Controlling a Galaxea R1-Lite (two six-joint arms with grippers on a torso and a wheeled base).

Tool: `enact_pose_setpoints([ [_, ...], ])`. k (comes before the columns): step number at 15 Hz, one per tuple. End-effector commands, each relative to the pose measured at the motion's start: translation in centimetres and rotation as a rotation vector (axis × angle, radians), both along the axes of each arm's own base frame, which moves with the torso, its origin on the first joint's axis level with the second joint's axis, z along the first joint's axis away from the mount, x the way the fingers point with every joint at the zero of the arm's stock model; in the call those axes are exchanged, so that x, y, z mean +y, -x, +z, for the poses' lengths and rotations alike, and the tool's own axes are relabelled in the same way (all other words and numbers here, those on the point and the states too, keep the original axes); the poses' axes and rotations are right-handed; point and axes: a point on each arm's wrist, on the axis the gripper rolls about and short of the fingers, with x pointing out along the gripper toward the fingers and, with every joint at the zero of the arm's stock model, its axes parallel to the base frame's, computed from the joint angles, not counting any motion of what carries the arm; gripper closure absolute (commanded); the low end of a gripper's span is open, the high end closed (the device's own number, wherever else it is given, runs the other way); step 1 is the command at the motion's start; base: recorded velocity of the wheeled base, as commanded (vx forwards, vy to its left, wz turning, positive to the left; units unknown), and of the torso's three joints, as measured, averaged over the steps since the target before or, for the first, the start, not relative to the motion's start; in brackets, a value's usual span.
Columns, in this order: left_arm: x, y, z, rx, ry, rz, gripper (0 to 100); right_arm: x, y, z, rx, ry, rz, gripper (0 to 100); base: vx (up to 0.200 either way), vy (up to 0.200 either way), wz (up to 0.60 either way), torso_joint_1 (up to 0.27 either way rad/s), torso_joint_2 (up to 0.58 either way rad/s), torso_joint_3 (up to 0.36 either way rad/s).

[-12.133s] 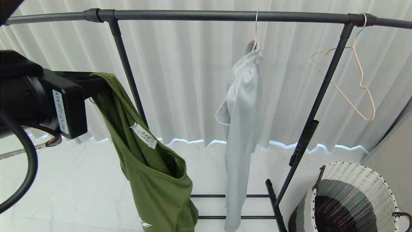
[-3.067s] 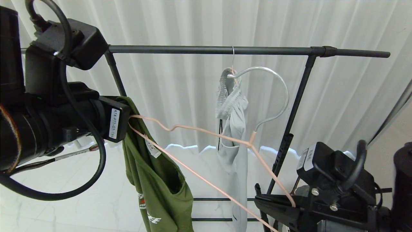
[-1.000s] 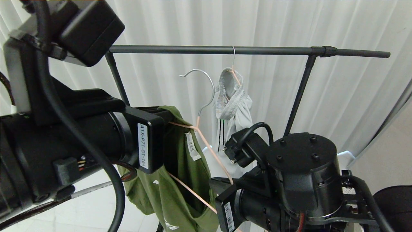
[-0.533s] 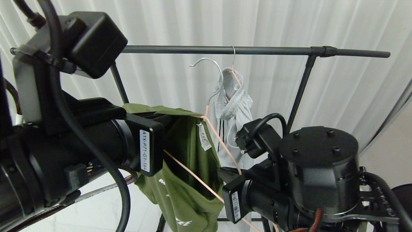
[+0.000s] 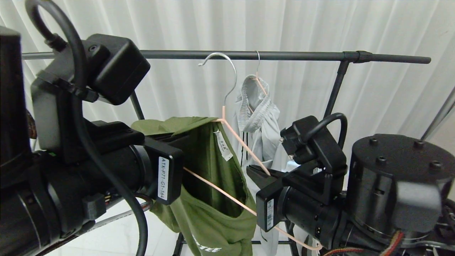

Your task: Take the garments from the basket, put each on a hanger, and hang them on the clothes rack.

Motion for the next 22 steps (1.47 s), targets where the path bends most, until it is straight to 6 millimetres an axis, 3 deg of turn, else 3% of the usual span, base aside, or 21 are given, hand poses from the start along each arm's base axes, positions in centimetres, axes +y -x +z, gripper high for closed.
enact_pose_setpoints([
  [1, 0.1, 0.0, -0.4, 0.006, -0.010, 0.001, 100, -0.2, 0.1, -0.4, -0.024, -0.002, -0.001, 100, 0.000, 0.000, 0.00, 0.000, 0.00, 0.000],
  [3, 0.2, 0.1, -0.8, 0.014, -0.024, 0.003, 100, -0.4, 0.2, -0.5, -0.072, -0.020, -0.001, 100, 0.000, 0.000, 0.00, 0.000, 0.00, 0.000],
  [4, 0.3, 0.1, -0.9, 0.013, -0.028, 0.010, 0, -0.5, 0.2, -0.5, -0.099, -0.027, -0.004, 100, 0.000, 0.000, 0.00, 0.000, 0.00, 0.000],
  [11, 1.3, 0.7, -0.4, -0.005, -0.002, 0.014, 0, -1.7, 0.0, -0.7, -0.192, -0.037, -0.082, 100, 0.000, 0.000, 0.00, 0.000, 0.00, 0.000],
  [14, 4.5, 1.6, 0.1, -0.082, -0.088, -0.025, 0, -5.3, -0.9, -0.9, -0.235, 0.017, -0.081, 100, 0.000, 0.000, 0.00, 0.000, 0.00, 0.000],
  [16, 7.1, 1.6, 0.4, -0.130, -0.147, -0.164, 0, -8.1, -1.5, -1.3, -0.267, 0.066, -0.034, 100, 0.000, 0.000, 0.00, 0.000, 0.00, 0.000],
  [19, 9.4, -0.6, 0.2, -0.198, -0.291, -0.318, 0, -9.8, -1.8, -2.0, -0.277, 0.116, 0.019, 100, 0.000, 0.000, 0.00, 0.000, 0.00, 0.000],
  [22, 8.5, -2.5, -0.7, -0.214, -0.341, -0.549, 0, -9.8, -1.7, -2.5, -0.265, 0.170, 0.092, 100, 0.000, 0.000, 0.00, 0.000, 0.00, 0.000],
])
